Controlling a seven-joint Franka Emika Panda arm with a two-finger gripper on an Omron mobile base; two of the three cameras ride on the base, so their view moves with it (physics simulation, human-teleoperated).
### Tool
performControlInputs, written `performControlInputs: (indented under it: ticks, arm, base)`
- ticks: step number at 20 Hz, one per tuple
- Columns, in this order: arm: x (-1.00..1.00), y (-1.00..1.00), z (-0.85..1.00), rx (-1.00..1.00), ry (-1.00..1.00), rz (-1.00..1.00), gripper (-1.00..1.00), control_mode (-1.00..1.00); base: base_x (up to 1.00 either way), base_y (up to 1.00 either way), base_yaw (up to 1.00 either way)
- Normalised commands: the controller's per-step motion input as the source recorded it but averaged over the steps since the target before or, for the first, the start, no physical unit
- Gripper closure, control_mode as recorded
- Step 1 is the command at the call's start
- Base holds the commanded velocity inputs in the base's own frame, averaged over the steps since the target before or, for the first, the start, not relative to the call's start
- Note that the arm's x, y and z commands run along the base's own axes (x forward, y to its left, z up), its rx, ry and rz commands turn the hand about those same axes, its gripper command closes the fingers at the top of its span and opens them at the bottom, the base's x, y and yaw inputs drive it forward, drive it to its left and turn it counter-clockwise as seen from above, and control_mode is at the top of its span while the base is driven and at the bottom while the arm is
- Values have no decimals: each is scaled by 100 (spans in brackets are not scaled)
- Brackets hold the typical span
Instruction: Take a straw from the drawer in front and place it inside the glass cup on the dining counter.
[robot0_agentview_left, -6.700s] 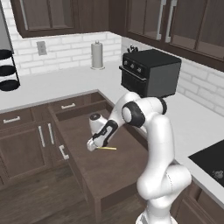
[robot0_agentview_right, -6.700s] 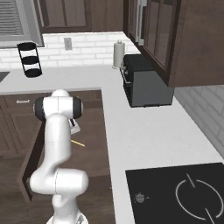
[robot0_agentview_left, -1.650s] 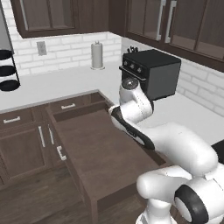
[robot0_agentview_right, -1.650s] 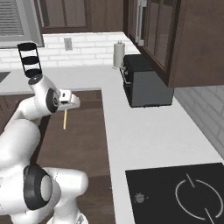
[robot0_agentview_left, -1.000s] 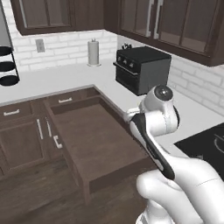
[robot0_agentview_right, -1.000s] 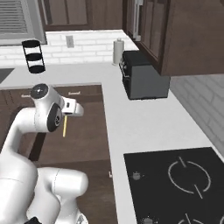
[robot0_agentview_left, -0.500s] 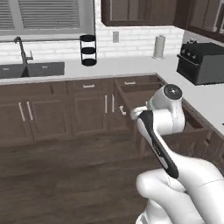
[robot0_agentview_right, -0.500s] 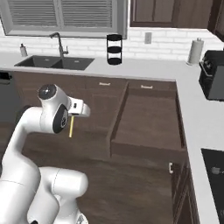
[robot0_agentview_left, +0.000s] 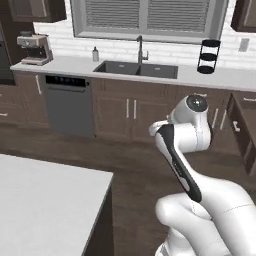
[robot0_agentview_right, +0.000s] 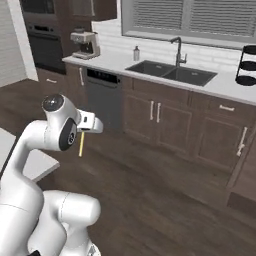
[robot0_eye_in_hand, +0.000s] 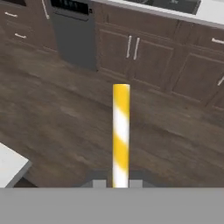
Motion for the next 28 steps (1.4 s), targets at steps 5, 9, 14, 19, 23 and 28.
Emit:
performControlInputs:
  ticks: [5,9,14,19,23,28]
  arm:
    - [0,0,0,0,0,0,100,100]
    - [0,0,0,0,0,0,100,100]
    - [0,0,0,0,0,0,100,100]
    - [0,0,0,0,0,0,100,100]
    - [0,0,0,0,0,0,100,100]
    - [0,0,0,0,0,0,100,100]
  base:
    - [-3,55,59]
    - [25,0,43]
    - [-8,6,37]
    - [-99,29,15]
    - [-100,44,0]
    - [-100,66,0]
